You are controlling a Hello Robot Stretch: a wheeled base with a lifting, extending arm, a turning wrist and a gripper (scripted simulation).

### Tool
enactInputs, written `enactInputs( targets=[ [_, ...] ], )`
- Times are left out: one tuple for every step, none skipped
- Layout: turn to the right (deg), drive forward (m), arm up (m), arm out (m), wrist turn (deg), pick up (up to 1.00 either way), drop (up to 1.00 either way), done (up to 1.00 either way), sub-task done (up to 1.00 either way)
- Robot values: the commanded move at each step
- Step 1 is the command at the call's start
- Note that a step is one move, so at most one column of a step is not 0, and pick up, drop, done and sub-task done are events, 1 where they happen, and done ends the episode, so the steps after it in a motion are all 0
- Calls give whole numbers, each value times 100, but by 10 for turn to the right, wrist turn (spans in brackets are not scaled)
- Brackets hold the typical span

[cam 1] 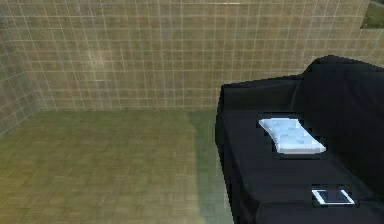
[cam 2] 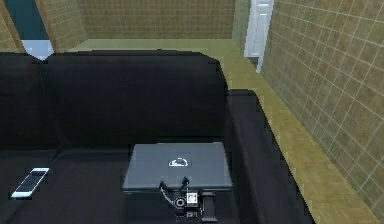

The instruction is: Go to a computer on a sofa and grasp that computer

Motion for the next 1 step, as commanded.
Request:
enactInputs(
  targets=[
    [0, 0, 0, 0, 0, 0, 0, 100, 0]
  ],
)
